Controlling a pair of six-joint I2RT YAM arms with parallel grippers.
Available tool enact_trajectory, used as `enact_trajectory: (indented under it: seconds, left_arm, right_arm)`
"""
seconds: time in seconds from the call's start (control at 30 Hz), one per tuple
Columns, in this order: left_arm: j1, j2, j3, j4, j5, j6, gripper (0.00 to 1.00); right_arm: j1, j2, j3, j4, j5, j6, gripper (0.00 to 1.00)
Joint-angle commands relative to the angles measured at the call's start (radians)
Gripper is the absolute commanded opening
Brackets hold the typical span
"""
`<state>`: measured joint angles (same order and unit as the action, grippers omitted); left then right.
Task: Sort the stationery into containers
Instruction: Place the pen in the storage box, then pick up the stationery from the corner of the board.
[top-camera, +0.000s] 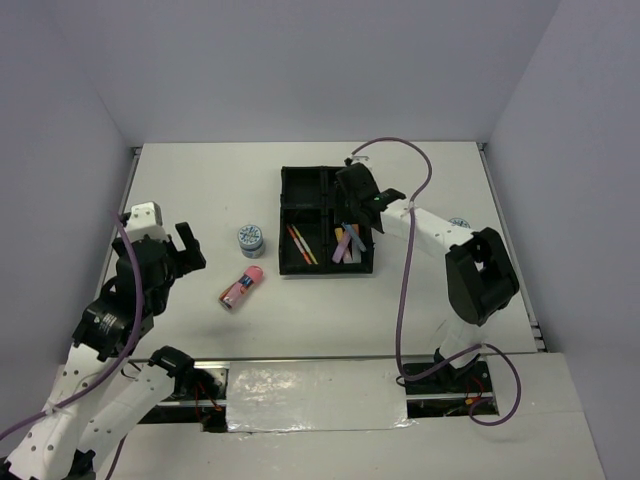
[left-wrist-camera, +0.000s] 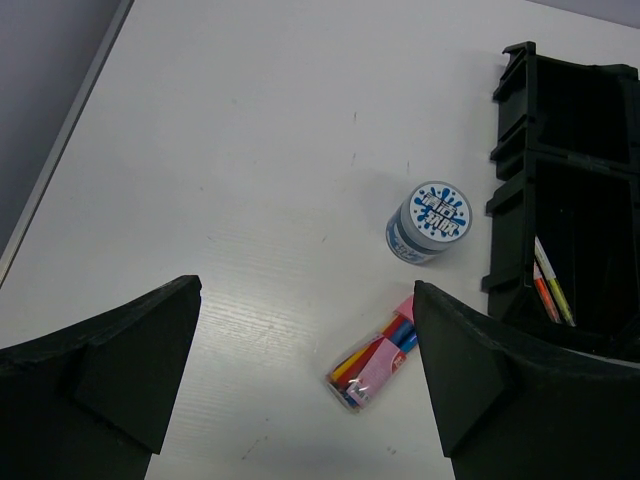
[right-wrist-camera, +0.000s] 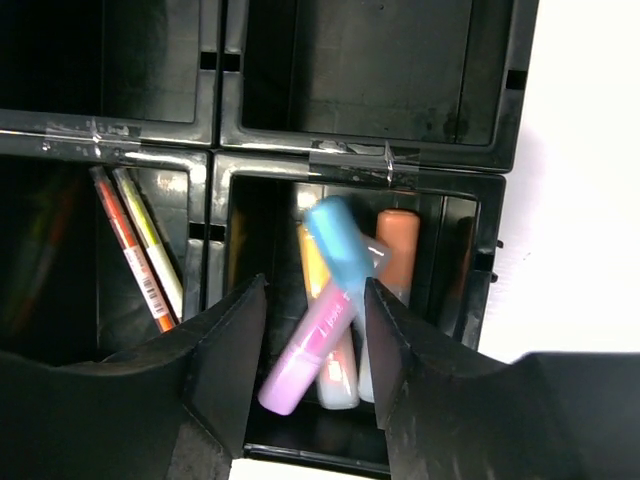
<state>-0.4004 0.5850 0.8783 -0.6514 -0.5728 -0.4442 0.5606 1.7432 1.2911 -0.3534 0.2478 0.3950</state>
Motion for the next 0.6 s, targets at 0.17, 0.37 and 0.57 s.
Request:
enact_trajectory:
  seconds: [0.17, 0.37, 0.57]
  left_arm:
    - [0.005, -0.022, -0.004, 0.044, 0.024, 0.022, 0.99]
    - [0.005, -0.028, -0.007, 0.053, 0.04, 0.029, 0.99]
    - [0.003, -0.024, -0.004, 0.045, 0.039, 0.024, 0.99]
  right_arm:
    - [-0.017, -0.126, 0.008, 0.011, 0.025, -0.015, 0.69]
    - [-0.215, -0.275, -0.07, -0.102, 0.06, -0.035, 0.82]
    - [-0.431, -0.31, -0.087, -0.225, 0.198, 0.025, 1.0]
